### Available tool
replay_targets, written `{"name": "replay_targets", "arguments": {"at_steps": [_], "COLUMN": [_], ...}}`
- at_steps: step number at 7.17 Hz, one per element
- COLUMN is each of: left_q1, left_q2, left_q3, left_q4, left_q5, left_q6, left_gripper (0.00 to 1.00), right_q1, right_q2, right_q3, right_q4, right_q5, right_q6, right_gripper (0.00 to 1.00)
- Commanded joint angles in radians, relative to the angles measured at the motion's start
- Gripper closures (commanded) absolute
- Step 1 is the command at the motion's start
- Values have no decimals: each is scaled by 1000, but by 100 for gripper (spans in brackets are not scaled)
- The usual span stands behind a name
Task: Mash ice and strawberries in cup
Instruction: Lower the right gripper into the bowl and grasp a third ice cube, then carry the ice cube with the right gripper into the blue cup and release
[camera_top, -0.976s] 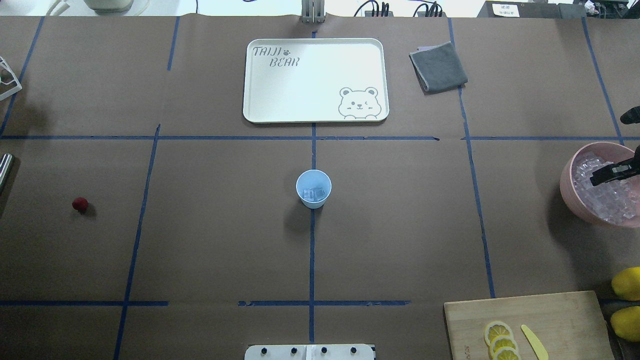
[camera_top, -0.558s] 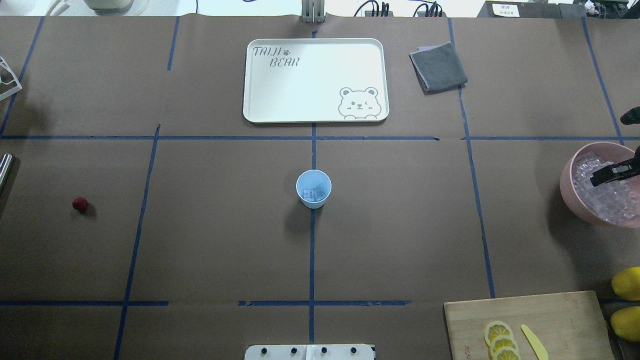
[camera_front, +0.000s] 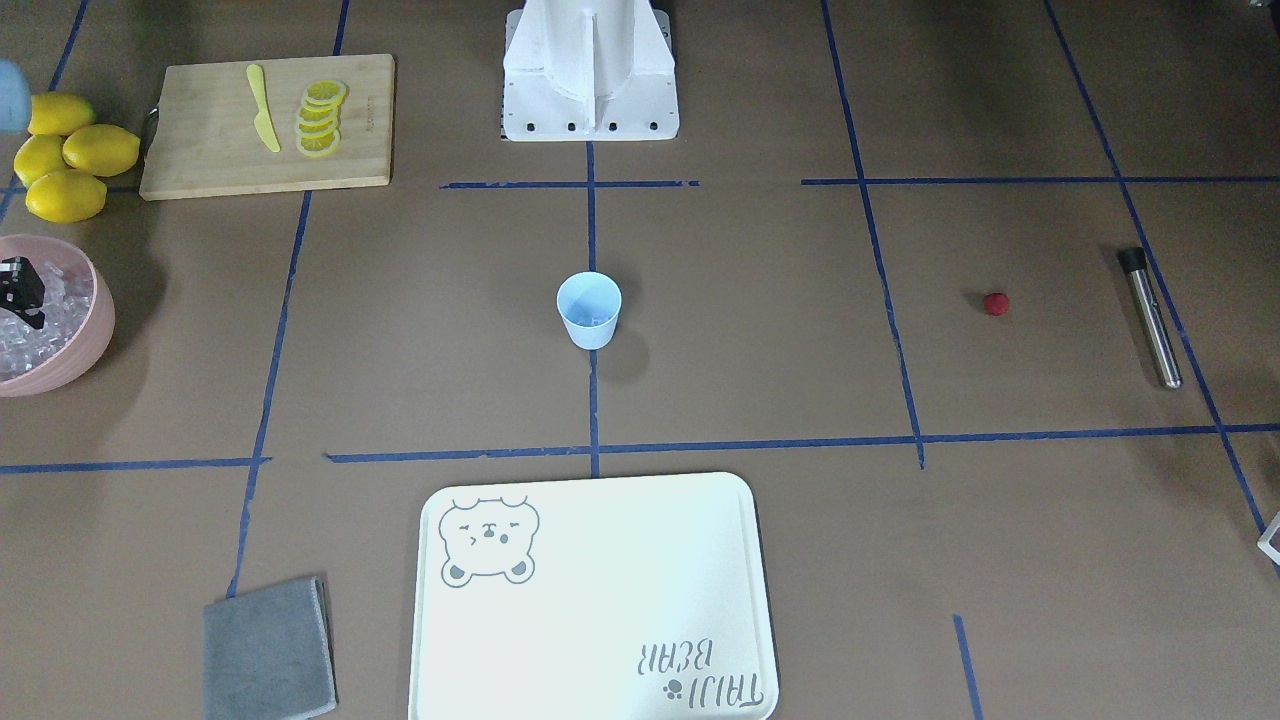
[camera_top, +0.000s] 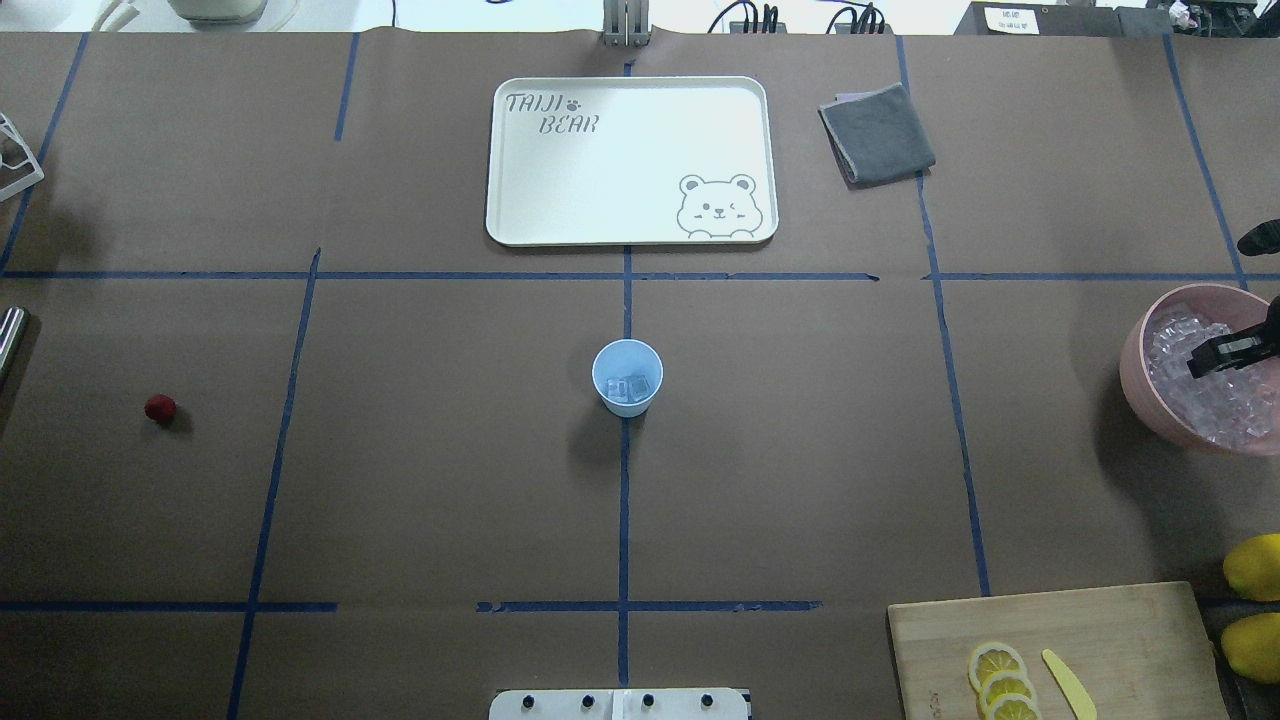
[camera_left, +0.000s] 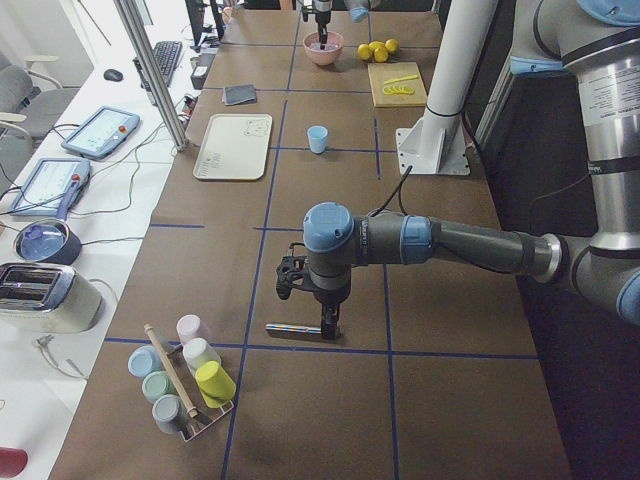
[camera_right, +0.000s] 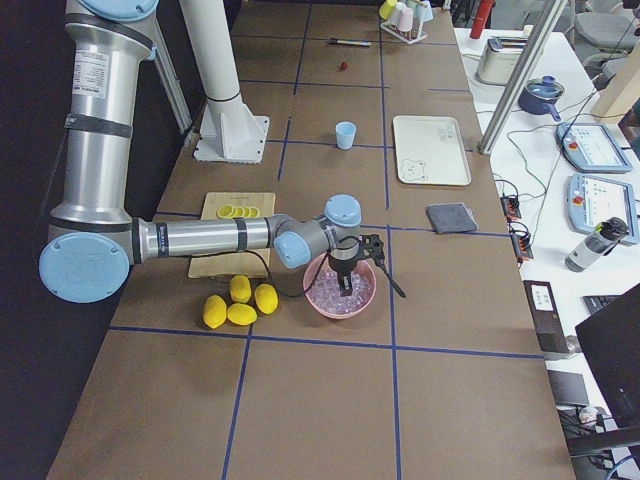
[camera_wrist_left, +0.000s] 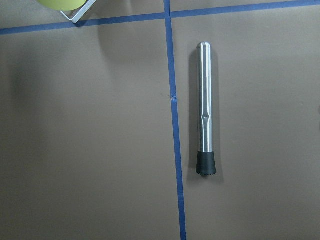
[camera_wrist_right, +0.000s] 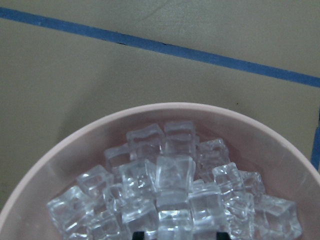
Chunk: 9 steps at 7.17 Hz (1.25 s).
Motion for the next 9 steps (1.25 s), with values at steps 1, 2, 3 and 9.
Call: {"name": "replay_targets", "arguments": {"at_steps": [1,2,3,9], "left_q1": [0,0,0,0], "left_q2": [-2,-2,0,0], "left_q3": [-1,-1,-1,-7], "left_q4": [0,0,0,3], "left_q5": [0,0,0,-2], "left_q6": [0,0,0,0], "left_gripper": [0,0,0,0], "right_q1": [-1,0,5,-195], "right_q2": [-1,-2,-2,328], "right_q3": [-1,9,76,391], "right_q4": [-2,-2,-14,-327], "right_q5": [0,0,11,13], "right_q6": [0,0,0,704], "right_gripper": [99,100,100,100]}}
